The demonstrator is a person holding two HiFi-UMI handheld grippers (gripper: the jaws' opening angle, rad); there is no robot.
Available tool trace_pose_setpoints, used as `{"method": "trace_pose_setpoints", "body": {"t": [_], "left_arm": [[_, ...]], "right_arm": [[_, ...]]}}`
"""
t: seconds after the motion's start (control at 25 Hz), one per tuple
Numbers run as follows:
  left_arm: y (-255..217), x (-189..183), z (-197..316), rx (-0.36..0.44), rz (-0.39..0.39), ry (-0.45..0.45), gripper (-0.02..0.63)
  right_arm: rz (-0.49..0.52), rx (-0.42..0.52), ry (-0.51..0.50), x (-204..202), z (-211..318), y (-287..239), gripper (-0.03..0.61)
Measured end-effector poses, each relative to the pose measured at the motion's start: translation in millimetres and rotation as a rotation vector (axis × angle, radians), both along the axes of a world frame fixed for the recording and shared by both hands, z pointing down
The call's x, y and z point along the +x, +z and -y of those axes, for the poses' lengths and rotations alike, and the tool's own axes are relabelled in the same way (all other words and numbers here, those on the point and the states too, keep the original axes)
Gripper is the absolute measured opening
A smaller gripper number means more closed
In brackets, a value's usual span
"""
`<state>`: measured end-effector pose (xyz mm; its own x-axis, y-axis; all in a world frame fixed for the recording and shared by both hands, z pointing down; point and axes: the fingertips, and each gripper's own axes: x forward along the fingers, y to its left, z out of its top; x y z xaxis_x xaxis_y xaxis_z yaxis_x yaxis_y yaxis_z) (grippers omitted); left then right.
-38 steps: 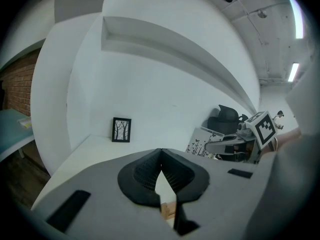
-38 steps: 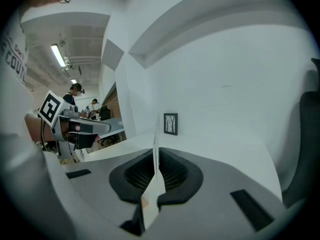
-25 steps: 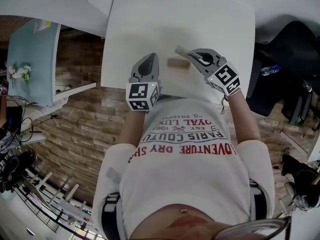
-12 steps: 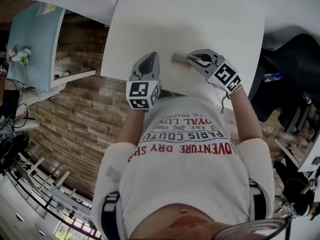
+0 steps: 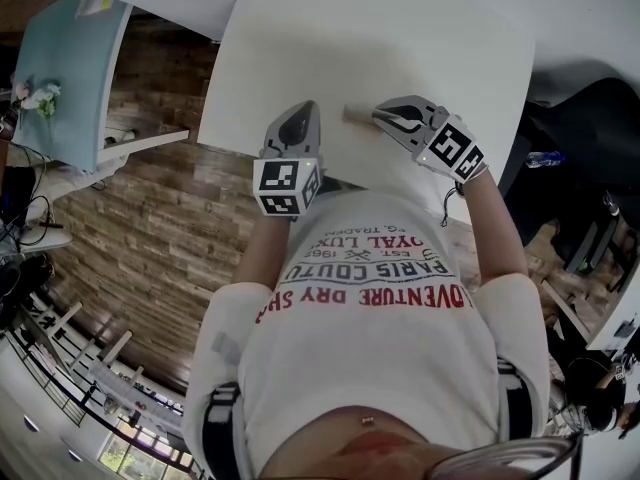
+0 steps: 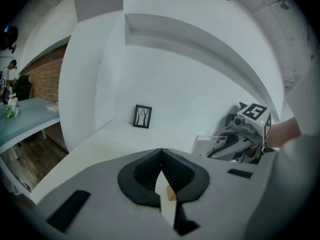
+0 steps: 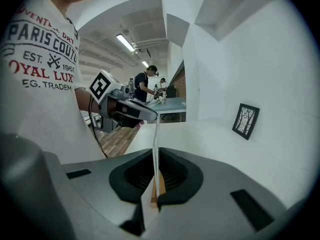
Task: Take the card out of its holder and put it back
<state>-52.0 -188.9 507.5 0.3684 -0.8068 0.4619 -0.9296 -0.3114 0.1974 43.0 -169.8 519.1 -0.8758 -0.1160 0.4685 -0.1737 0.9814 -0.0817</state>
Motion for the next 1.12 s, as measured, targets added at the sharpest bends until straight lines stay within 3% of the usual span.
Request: {"method": "trace_pose_setpoints", "body": {"t": [0.76,1.12], "left_arm": [[-1.6,-13.8,-5.9,-0.001,0.023,-0.036,0.025],[3.3,-6.1,-0.5,0.002,0.027,-0.012,0.025]], "right_arm": [[-0.058,-0.052,-0.002,-3.6,-9.2,43.0,0.037],[-0.055,-0.077,0.09,6.2,0.3,57.6,0.037]]}}
